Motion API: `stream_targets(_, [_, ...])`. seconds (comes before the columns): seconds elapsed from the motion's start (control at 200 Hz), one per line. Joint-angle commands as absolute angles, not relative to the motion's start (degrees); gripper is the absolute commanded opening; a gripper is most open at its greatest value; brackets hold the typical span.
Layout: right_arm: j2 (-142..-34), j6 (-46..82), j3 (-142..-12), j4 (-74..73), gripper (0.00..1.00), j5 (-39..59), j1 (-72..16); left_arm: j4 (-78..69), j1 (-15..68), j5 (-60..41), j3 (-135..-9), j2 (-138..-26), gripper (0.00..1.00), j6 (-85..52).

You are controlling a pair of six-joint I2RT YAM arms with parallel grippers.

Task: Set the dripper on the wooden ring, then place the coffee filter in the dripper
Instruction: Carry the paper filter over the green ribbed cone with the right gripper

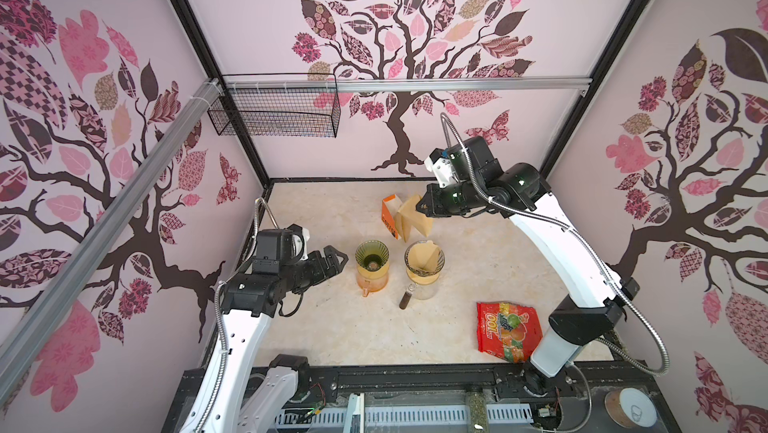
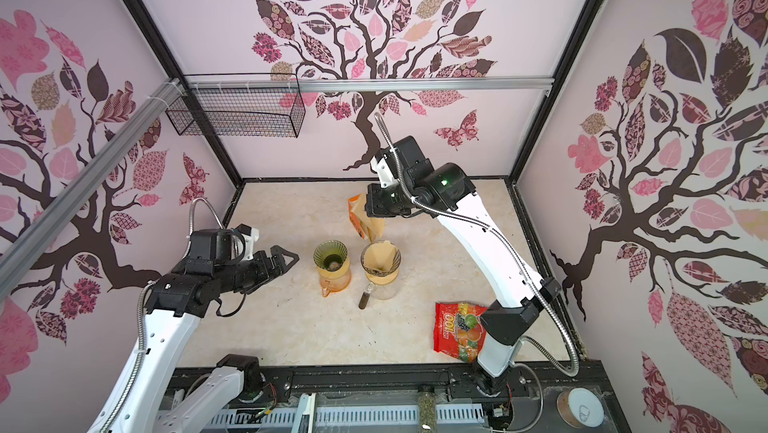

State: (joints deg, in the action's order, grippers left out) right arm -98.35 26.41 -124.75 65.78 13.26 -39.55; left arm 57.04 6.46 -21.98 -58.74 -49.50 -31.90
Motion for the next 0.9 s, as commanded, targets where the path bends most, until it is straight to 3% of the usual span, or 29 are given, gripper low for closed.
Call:
stream_targets(0.0, [-98.4,24.6,-125.4,68.1,0.00,13.1,-41.7,55.1,5.7,-20.9,-62.0,-48.7,0.98,-34.2])
stream_targets(0.27, [-103.3,23.8,-127.4,69.2,0.00,12.9,-45.3,51.4,5.3,-27.0,-57.8,-47.3,0.98,-34.2])
stream_targets(0.895, [-115.3,22.0,-133.0,70.5,0.00,11.3,-50.7,51.8,5.3,-25.2,-57.5,-47.5,0.97,-33.0])
